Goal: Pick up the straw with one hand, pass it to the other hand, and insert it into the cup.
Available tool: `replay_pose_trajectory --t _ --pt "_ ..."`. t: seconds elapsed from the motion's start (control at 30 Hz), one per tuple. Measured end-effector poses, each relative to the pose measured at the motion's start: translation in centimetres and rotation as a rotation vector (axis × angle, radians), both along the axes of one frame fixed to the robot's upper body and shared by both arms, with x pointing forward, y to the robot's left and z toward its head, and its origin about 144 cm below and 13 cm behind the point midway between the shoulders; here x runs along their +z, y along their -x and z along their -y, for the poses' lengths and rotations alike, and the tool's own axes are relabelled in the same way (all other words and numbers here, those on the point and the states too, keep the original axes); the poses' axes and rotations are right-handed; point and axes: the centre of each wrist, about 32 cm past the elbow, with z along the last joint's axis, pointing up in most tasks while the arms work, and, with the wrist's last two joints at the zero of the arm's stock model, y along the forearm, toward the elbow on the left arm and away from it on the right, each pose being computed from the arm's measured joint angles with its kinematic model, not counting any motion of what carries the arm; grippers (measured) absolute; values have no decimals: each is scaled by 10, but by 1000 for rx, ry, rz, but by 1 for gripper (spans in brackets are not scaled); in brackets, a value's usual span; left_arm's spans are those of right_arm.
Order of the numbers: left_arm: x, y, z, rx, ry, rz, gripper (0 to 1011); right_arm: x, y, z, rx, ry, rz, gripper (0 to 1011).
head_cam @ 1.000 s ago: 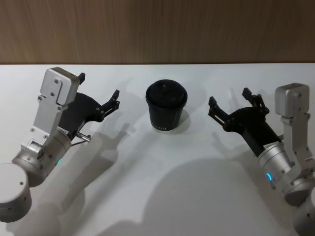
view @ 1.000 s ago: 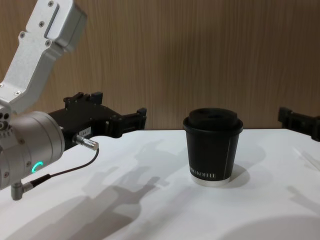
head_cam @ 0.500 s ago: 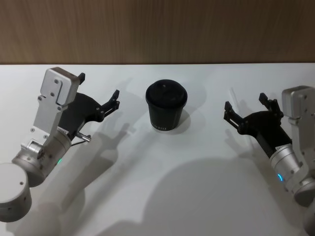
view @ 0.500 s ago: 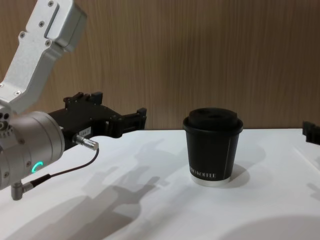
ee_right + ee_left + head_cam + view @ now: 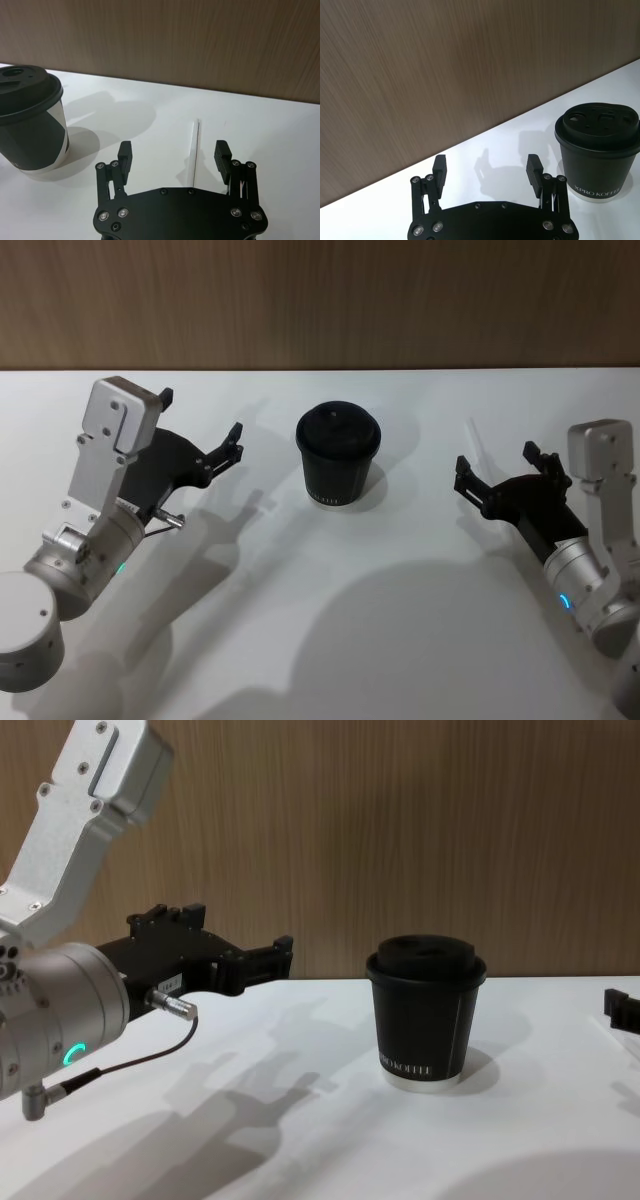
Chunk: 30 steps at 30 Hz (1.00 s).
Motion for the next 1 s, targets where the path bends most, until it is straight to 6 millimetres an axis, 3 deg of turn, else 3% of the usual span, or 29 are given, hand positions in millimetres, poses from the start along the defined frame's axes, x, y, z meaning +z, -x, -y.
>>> replay_pose_trajectory --t 1.0 --pt "0 0 0 0 0 0 1003 -4 -6 6 -31 4 -125 1003"
